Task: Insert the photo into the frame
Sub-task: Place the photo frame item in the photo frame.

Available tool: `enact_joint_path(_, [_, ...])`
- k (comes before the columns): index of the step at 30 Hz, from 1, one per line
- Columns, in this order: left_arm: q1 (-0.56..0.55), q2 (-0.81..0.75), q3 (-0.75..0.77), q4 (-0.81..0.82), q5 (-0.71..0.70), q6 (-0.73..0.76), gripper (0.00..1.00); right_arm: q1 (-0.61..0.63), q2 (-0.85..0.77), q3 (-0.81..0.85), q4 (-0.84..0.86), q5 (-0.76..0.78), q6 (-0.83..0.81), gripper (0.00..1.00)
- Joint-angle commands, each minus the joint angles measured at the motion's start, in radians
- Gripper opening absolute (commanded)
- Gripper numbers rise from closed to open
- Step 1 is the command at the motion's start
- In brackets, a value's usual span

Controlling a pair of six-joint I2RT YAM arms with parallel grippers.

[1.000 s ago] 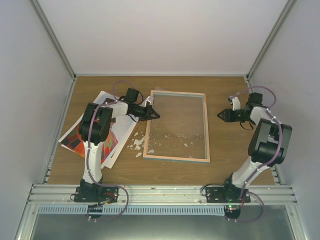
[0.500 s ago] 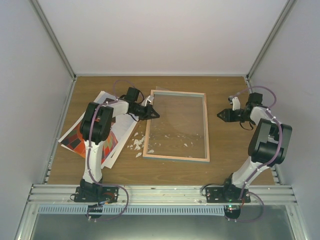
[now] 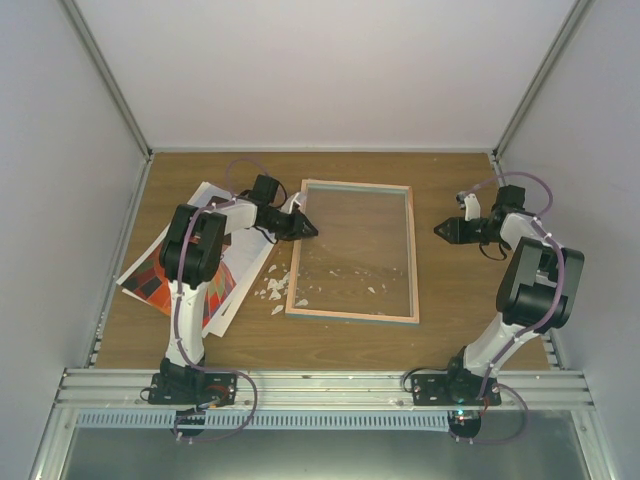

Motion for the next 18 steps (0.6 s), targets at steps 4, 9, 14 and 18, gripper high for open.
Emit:
enact_joint_path(4, [-0.021, -0.055, 0.019, -0.010, -0.111, 0.020, 0.33, -0.001, -0.004, 0.006, 0.003, -0.021, -0.001, 0.34])
enact_joint_path(9, [-0.050, -0.077, 0.031, -0.046, -0.170, 0.039, 0.49, -0.001, -0.005, 0.007, 0.002, -0.020, -0.001, 0.34])
enact_joint_path(14, [-0.063, -0.125, 0.029, -0.080, -0.276, 0.023, 0.63, -0.001, -0.008, 0.010, 0.001, -0.025, -0.002, 0.34])
enact_joint_path(18, [-0.100, -0.130, 0.097, -0.179, -0.427, 0.027, 0.77, -0.001, -0.008, 0.015, 0.000, -0.026, -0.002, 0.35])
